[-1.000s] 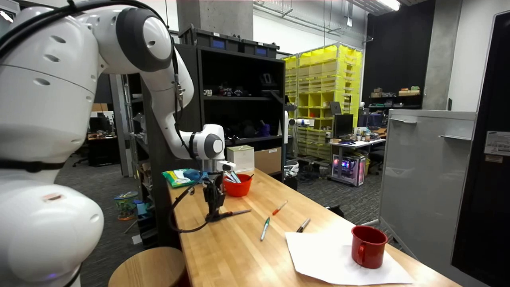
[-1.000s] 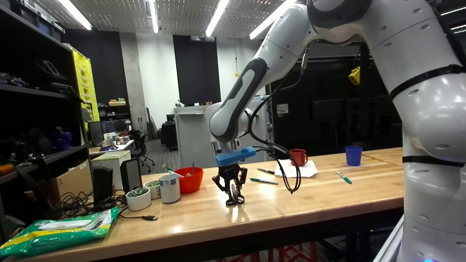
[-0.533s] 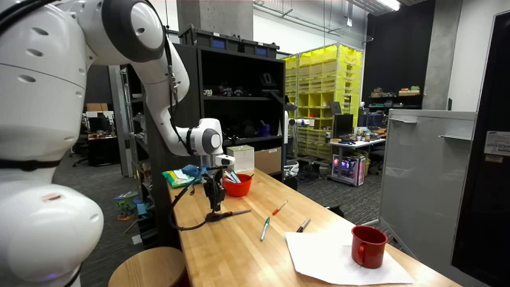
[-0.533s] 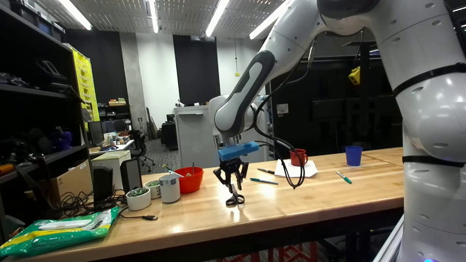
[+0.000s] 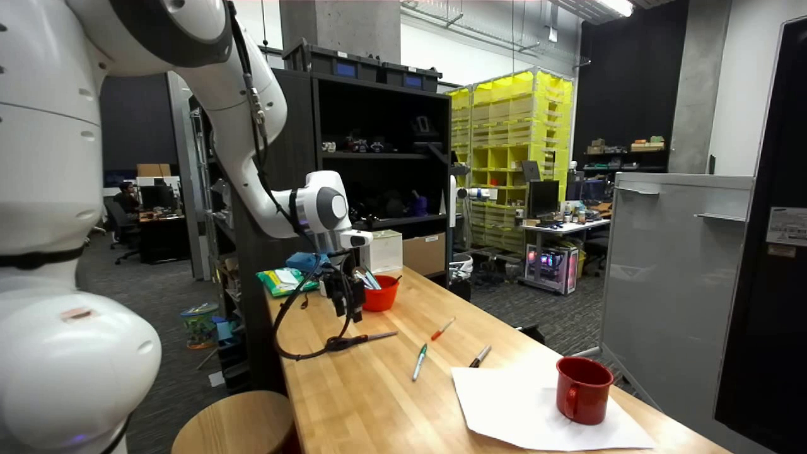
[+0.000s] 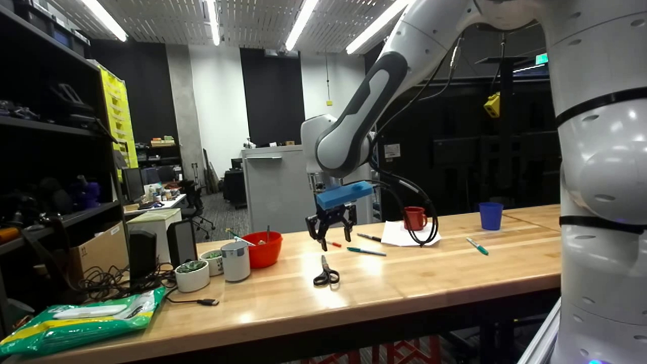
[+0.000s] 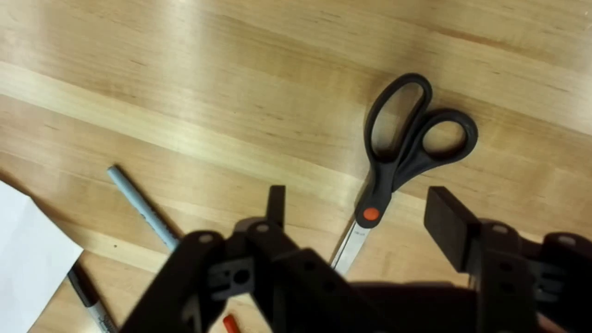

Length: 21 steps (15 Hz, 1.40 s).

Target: Open and close the black pair of scissors five times

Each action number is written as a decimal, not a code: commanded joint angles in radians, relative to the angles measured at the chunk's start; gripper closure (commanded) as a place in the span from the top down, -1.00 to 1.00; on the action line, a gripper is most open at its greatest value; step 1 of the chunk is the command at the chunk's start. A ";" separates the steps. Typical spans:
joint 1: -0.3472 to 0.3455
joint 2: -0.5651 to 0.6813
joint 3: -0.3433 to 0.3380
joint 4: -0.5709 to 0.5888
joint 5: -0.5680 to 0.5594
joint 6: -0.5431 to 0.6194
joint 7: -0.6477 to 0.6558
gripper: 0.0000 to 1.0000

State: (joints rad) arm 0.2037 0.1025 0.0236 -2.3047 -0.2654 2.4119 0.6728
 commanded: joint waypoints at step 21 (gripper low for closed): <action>-0.189 -0.174 0.003 0.136 0.153 -0.232 -0.251 1.00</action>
State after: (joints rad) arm 0.0203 -0.0716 0.0205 -2.1689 -0.1138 2.1810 0.4232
